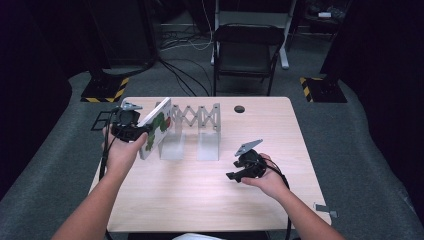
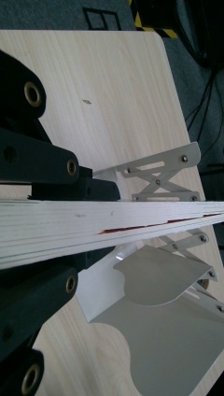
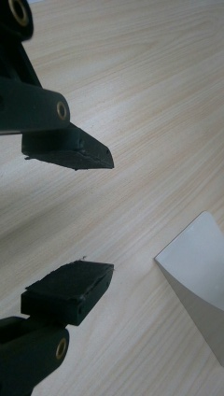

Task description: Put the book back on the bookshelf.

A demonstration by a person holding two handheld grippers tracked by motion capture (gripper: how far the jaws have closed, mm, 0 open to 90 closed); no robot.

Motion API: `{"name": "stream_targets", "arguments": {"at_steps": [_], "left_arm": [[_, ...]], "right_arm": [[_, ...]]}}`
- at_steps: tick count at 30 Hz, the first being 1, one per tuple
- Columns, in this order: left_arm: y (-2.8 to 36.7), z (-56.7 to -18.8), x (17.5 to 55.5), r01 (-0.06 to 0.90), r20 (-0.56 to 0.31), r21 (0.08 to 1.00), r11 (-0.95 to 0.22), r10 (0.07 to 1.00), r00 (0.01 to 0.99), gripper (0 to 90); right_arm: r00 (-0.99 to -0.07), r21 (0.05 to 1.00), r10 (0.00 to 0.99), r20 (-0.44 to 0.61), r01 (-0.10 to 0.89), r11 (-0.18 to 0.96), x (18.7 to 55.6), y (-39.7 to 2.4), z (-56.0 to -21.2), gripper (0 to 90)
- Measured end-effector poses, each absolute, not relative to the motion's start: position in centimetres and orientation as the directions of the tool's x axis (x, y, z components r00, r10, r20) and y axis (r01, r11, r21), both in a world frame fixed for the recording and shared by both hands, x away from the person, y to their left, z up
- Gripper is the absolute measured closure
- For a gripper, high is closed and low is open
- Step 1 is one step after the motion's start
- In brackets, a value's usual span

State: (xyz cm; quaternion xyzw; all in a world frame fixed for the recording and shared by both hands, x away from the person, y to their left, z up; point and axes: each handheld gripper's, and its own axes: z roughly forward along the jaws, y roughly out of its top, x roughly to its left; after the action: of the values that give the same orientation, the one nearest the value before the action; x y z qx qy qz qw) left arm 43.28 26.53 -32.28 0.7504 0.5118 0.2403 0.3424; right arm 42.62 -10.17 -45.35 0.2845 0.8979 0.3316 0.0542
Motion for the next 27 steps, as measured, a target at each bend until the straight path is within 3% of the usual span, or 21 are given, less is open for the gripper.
{"name": "stream_targets", "arguments": {"at_steps": [27], "left_arm": [[24.7,-35.4,44.7,0.635,0.019,0.747,-0.196,0.961,0.275,75.7]], "right_arm": [[-0.813,0.625,0.571,0.116,0.506,0.594,42.8,-10.8,-46.5,42.1]]}}
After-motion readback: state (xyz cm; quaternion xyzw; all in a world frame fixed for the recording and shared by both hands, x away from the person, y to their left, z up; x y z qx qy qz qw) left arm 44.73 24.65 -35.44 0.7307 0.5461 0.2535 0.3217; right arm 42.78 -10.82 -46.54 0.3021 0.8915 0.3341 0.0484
